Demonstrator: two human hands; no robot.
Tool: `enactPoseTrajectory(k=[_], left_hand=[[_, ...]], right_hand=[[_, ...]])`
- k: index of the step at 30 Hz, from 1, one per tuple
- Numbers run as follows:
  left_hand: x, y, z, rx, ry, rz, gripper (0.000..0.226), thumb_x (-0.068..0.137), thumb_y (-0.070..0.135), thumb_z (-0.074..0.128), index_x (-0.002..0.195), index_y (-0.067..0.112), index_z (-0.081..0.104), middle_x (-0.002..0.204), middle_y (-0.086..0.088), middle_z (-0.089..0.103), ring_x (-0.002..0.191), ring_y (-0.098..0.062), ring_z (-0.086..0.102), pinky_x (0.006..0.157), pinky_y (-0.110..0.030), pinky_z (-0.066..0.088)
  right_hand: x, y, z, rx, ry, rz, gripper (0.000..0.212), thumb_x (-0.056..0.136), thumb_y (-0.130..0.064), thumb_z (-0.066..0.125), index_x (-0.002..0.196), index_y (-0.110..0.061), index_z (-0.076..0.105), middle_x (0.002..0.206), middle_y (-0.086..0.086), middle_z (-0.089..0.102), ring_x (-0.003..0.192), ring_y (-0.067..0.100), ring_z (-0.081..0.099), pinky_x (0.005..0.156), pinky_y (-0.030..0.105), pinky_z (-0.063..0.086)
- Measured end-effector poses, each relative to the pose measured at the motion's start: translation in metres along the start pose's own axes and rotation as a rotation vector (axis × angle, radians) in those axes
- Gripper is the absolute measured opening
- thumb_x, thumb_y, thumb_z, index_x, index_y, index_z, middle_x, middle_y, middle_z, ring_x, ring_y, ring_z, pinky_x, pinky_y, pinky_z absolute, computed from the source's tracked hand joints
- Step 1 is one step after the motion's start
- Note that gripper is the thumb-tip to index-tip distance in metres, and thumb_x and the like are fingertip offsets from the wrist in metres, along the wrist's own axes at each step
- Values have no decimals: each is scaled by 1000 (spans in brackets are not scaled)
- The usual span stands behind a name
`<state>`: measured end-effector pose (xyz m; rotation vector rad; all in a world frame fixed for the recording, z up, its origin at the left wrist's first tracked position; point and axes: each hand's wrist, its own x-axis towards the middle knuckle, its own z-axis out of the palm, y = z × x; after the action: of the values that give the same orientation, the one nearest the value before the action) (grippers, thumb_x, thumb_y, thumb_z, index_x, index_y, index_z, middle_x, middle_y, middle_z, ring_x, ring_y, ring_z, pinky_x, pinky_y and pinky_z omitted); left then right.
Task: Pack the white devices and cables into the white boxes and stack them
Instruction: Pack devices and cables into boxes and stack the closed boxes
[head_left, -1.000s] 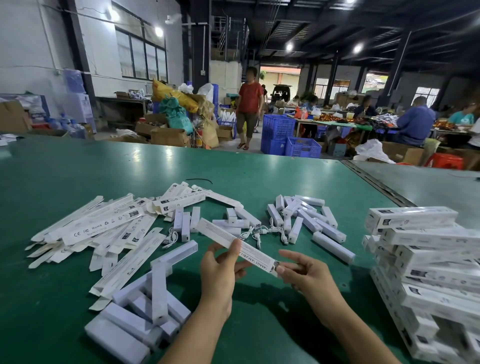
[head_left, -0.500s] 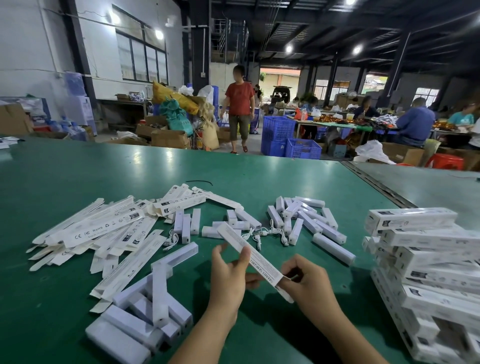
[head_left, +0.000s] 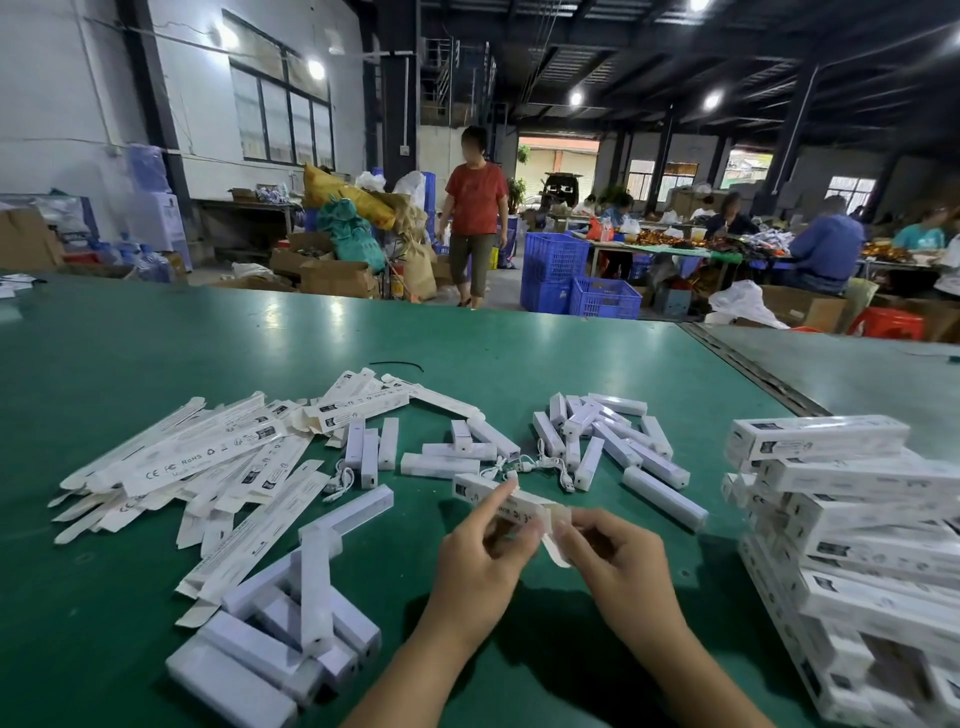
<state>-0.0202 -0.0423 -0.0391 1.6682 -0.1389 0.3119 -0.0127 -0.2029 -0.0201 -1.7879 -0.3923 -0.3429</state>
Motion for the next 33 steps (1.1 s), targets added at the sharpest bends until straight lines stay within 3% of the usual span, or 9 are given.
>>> enactPoseTrajectory(k=[4,7,10,13,16,20,24,28,33], left_hand=[[1,3,0,-131,14,-43,61,70,68,70,125,46,59,96,10,75,85,-8,72,76,-26,58],[2,4,-1,-188,-6,-62,61,70,64,73,125,42,59,93,1,77,80,-13,74,69,-28,58],[1,4,-1,-192,-5,-62,56,72,59,73,123,41,61,90,-1,77,78,-14,73,68,-27,58],[3,4,-1,-220,17,-79,54,71,55,72,121,34,64,83,-6,76,74,-18,73,69,-32,59],[4,6,-4,-272,47,-98,52,69,49,74,116,28,68,78,-10,75,71,-20,71,67,-32,59],[3,10,-4,-323,-46,-139,43,79,38,81,118,26,68,88,-10,77,76,-23,74,68,-29,58],[4,9,0,-355,-62,-191,44,78,40,68,118,22,68,88,-12,75,71,-23,71,71,-34,58],[5,7,1,-391,-37,-207,40,79,36,68,116,21,69,86,-12,74,69,-23,70,68,-33,58],[5,7,0,-398,-25,-194,40,78,34,69,115,19,69,85,-15,72,68,-24,69,68,-32,59]], right_hand=[[-2,-6,-2,-10,5,-150,20,91,-22,68,99,-38,75,85,0,76,71,22,69,67,38,57],[-3,-7,-4,42,-17,-197,27,85,1,66,92,-22,76,103,-10,75,85,13,73,74,28,58],[-4,-7,-6,55,-51,-204,20,78,3,60,87,-9,74,106,-6,75,84,18,73,72,31,58],[-3,-8,-9,11,-147,-226,33,71,10,58,94,-8,74,116,-3,72,97,16,72,82,30,58],[-2,-10,-9,-163,-191,-329,31,75,6,72,100,-12,75,128,-7,65,102,5,69,84,21,55],[0,-9,-2,-261,-65,-422,13,85,-17,70,97,-19,76,117,-14,68,91,-1,68,76,15,53],[0,-8,2,-189,76,-286,27,79,-21,75,101,-33,66,90,-16,72,72,3,70,67,20,55],[1,-5,2,-290,79,-408,18,79,-14,76,97,-13,76,94,-10,73,76,3,69,70,22,57],[0,-8,2,-337,93,-456,16,80,-14,73,95,-10,79,99,-6,73,88,-3,68,78,16,55]])
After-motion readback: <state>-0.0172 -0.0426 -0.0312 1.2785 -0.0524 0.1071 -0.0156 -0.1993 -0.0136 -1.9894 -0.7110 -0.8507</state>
